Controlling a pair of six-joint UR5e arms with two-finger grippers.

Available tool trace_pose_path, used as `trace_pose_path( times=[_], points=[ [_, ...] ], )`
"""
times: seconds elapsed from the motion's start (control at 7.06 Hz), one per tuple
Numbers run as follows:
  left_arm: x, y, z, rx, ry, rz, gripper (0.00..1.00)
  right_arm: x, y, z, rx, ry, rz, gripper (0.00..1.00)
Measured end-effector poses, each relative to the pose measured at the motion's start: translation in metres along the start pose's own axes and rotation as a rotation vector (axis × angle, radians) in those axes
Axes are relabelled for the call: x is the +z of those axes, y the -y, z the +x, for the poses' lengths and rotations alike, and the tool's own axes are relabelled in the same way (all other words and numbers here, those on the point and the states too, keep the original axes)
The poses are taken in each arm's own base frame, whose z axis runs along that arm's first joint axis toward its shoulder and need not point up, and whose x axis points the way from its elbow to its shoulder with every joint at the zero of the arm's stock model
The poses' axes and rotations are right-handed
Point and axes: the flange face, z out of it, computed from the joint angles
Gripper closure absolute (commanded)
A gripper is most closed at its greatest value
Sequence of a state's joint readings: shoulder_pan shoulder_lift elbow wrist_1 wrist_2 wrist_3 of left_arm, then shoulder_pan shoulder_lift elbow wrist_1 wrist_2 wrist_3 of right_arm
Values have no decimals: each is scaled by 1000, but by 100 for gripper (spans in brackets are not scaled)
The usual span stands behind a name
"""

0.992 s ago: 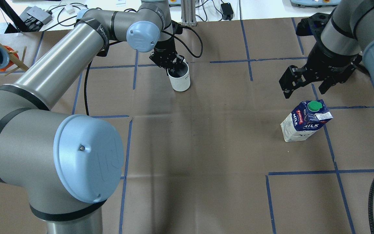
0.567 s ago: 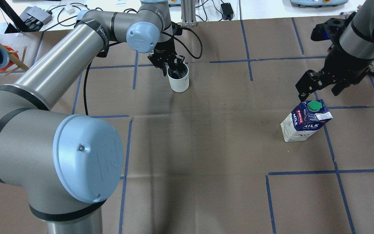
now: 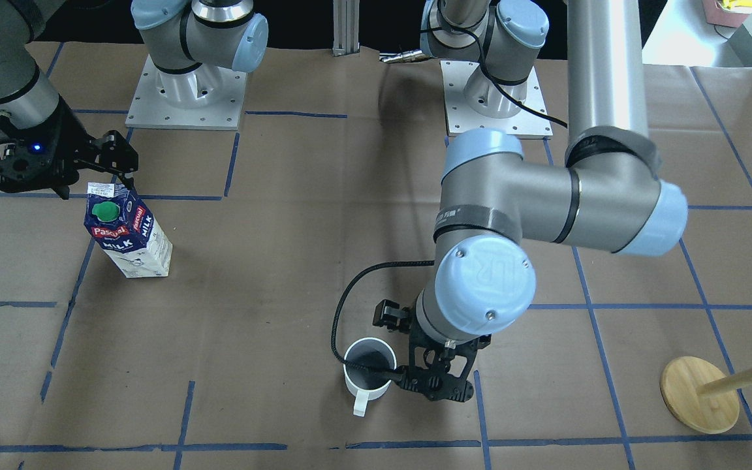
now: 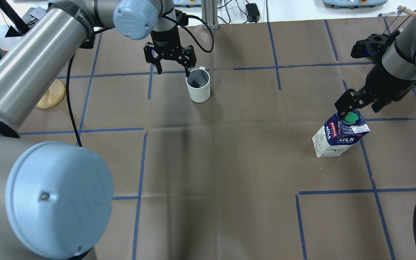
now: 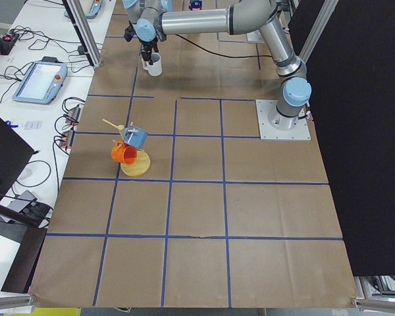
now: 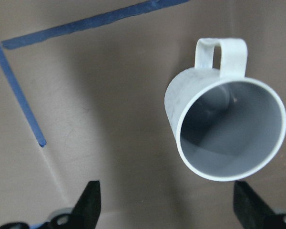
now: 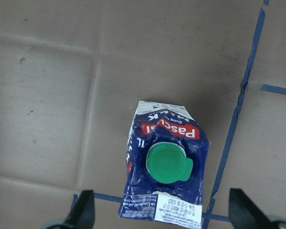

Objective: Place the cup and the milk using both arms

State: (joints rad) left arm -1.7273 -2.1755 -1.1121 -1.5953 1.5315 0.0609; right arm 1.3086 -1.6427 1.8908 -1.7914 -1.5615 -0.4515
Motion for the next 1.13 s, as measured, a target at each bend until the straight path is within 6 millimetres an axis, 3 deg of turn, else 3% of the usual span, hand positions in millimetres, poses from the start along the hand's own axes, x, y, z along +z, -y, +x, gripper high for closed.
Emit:
trace_pose_path(
  times=[0.28,0.57,0.71,0.85,1.13],
  points=[
    [-68,-74,-17,-22,-4,11,0,12,-1,0,23,3,-5,0],
    [-107,-181,-48,-78,-14,42,0,19,-1,0,44,2,-4,0],
    [-114,-234,-46,-91,-14,68,0,26,-2,-1,46,1,-2,0],
    [-112,-275,-43,-94,-17,88,0,36,-5,-2,48,-2,3,0],
    [-100,-307,-41,-90,-22,80,0,47,-8,-2,51,-6,8,0]
  ],
)
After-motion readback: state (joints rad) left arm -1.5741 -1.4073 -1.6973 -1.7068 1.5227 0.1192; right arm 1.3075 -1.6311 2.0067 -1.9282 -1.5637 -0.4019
